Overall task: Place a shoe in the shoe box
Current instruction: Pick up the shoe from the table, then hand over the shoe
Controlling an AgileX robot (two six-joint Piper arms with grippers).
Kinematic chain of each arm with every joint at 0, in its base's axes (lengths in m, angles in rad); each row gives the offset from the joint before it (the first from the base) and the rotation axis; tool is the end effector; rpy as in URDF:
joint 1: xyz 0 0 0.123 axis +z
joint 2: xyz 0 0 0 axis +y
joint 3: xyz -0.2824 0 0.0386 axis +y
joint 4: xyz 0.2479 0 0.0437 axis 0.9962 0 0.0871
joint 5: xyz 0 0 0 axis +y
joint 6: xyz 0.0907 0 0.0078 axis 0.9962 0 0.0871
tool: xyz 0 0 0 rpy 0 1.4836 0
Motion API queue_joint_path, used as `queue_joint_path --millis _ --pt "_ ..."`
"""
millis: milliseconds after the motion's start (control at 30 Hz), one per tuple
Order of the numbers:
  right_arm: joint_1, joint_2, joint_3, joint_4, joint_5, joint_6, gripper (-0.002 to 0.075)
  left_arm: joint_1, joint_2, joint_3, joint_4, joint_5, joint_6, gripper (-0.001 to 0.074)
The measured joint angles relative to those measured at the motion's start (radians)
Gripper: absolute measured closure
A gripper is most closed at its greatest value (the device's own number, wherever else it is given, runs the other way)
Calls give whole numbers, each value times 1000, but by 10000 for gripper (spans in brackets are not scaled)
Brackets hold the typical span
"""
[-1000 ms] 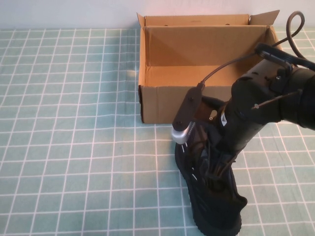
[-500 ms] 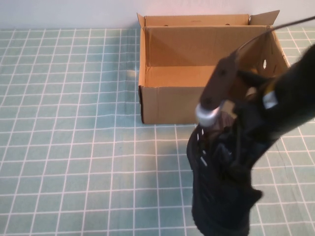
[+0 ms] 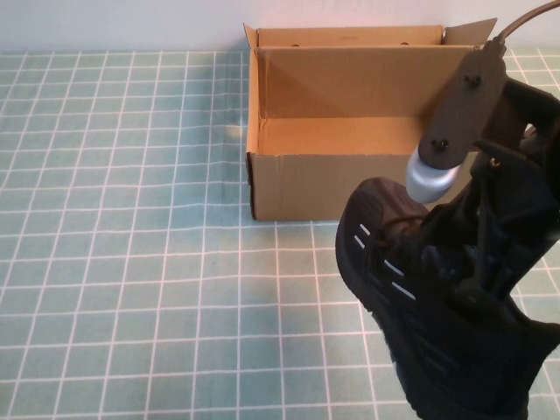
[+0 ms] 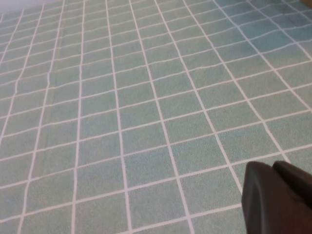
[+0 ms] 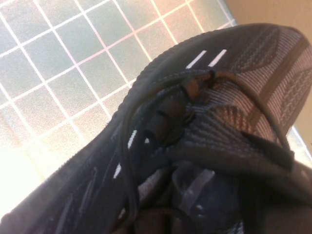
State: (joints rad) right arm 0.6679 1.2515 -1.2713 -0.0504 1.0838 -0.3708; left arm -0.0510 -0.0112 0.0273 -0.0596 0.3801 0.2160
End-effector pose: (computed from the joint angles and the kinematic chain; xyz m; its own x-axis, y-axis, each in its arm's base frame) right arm 0.1955 0.1491 0.3764 -0.3703 -0.7810 -0.5029 -0.8031 0.5412 -0.2493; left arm 0.0523 -0.0047 0.1704 -0.2877 0.1748 -0.9416 0.1196 0.9821 0.1458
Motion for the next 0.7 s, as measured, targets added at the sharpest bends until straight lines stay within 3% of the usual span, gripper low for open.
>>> queue_joint_path --millis 167,367,400,533,700 --pt "0 0 0 0 0 8 734 0 0 0 0 -66 -14 739" --pt "0 0 0 0 -10 18 731 0 0 0 -251 -219 -136 739" --pt "-1 -36 -38 -2 -88 28 731 0 0 0 -283 -248 -144 739" --pt "-1 -34 -49 -4 -89 31 734 0 0 0 -348 -351 -160 739" --pt "0 0 -33 0 -22 41 731 -9 6 -52 -395 -245 -188 739"
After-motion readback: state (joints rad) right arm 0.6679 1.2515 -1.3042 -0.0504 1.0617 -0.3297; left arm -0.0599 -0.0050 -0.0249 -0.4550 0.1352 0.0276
